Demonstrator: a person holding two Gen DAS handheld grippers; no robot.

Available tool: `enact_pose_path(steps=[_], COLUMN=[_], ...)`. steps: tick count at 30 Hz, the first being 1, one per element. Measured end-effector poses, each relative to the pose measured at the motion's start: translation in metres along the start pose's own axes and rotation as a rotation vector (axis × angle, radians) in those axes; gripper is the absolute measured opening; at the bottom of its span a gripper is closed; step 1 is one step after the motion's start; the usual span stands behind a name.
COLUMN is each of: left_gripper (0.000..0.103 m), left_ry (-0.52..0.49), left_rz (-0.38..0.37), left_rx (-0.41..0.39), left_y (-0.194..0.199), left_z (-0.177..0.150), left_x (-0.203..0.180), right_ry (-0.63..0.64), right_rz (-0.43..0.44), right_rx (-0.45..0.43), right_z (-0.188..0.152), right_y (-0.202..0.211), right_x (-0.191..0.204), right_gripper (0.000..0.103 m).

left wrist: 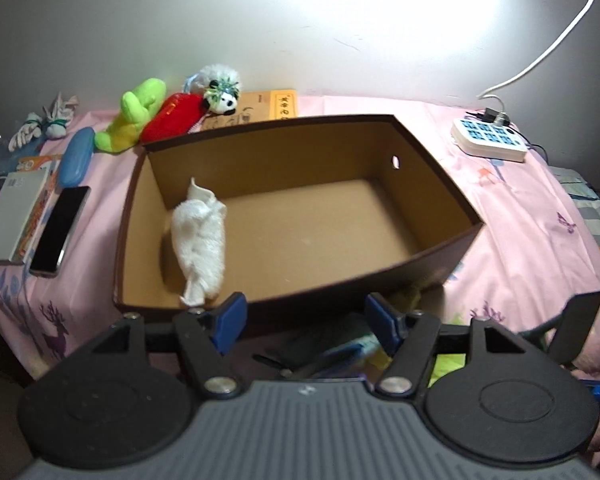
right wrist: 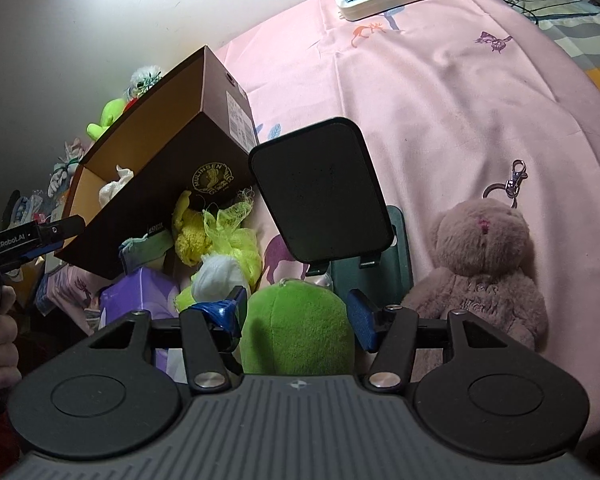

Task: Organize soft objects
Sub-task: 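Grasp the green plush toy with the right gripper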

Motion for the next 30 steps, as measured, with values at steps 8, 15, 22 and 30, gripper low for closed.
enact_pose_path(steps=[8, 15, 22, 30], left_gripper=[0.07, 0.07, 0.07, 0.071], left_ry=[0.019, 0.033, 0.062, 0.079], left_rz=[-0.076, -0.064, -0.037, -0.027], left_rx=[0.044, 0.059, 0.074, 0.083], left_y=[0.016, 0.03, 0.044, 0.048], left_z=[-0.044, -0.074, -0.1, -0.111], left_x=[-0.04, -0.053, -0.051, -0.054], right_ry=[0.02, 0.056, -0.002, -0.04], right_rz=[0.046, 0.096, 0.172, 0.232], right_rx=[0.077, 0.075, 0.094, 0.099], right_z=[-0.022, -0.031, -0.033, -0.035], right_y=[-0.002, -0.012, -0.024, -0.013], right_x=[-0.007, -0.002, -0.005, -0.013], right_gripper=[0.041, 0.044, 0.048, 0.039])
Point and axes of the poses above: each gripper's, at about its wrist camera, not at the fingertips, and y roughly against the way its jaws point, x to its left, z to its top, the point moved 8 cm from there along -y, roughly the way its jaws point, and after that the axes turned 4 degrees about y, right-handed, at the moved point
